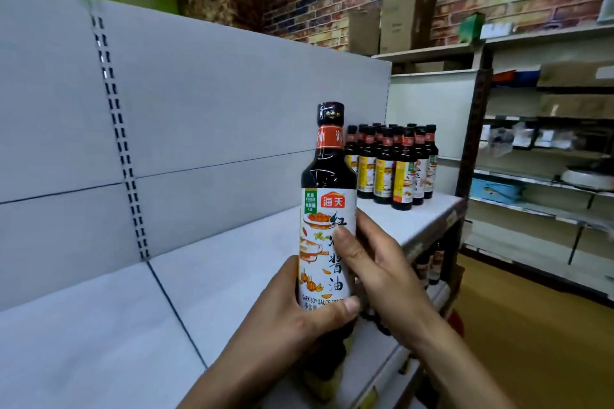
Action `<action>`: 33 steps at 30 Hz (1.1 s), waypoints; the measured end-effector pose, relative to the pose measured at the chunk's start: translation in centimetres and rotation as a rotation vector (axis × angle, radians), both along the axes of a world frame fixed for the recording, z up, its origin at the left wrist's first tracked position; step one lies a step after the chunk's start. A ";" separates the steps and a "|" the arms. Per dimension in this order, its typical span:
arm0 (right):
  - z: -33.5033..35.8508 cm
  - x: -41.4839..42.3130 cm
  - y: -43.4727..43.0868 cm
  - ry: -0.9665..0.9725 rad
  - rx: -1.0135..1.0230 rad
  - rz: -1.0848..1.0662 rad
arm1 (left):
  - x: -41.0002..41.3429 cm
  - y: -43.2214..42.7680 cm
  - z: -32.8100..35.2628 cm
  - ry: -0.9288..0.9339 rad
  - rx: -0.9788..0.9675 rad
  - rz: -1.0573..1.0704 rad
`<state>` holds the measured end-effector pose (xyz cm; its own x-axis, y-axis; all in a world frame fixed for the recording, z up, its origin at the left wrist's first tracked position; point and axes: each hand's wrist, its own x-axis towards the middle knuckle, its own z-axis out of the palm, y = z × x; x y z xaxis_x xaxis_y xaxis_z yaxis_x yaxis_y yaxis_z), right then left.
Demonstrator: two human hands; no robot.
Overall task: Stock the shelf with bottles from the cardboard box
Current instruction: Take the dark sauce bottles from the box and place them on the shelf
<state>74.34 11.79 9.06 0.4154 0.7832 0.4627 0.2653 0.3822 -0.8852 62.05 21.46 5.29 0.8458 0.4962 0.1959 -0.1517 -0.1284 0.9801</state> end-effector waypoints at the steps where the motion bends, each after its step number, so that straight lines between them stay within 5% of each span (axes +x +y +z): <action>1: -0.1 -0.5 0.8 -0.016 0.001 0.004 | -0.6 0.8 -0.2 -0.001 0.008 0.010; 5: -0.4 -2.4 4.1 -0.031 -0.013 0.035 | -3.0 3.6 -0.6 0.045 0.132 0.102; 33: -2.0 -11.8 23.9 -0.235 -0.174 0.533 | -15.1 15.2 -2.5 0.162 0.037 0.642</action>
